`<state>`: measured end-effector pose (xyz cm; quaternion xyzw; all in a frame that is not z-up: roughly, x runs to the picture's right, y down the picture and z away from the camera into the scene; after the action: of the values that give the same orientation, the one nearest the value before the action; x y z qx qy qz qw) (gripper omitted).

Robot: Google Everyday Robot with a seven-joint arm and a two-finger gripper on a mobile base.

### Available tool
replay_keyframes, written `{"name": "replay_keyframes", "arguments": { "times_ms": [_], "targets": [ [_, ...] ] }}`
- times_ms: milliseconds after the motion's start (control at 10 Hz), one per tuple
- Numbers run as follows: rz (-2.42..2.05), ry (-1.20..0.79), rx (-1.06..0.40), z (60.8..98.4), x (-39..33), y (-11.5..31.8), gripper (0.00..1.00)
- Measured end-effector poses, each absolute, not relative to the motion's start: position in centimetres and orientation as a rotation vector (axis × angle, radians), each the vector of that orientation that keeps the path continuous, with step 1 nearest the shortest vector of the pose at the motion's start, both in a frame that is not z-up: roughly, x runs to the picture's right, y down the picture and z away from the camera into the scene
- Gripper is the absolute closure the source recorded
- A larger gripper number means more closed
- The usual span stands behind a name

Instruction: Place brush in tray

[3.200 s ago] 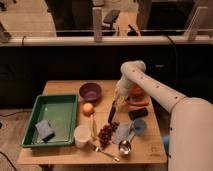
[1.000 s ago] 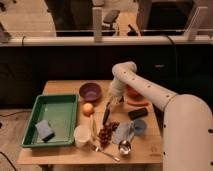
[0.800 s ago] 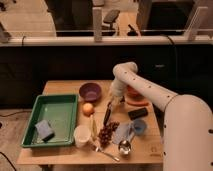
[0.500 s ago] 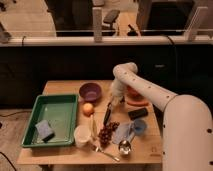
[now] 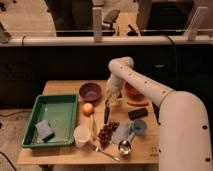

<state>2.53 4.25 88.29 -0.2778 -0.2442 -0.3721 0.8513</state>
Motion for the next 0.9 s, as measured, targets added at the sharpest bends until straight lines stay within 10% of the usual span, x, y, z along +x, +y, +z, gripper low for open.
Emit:
{"name": "replay_keyframes", "arguments": {
  "times_ms": [900],
  "targets": [
    [-1.077,-0.641,-0.624,85.0,-6.4,2.2,1.0]
  ]
}}
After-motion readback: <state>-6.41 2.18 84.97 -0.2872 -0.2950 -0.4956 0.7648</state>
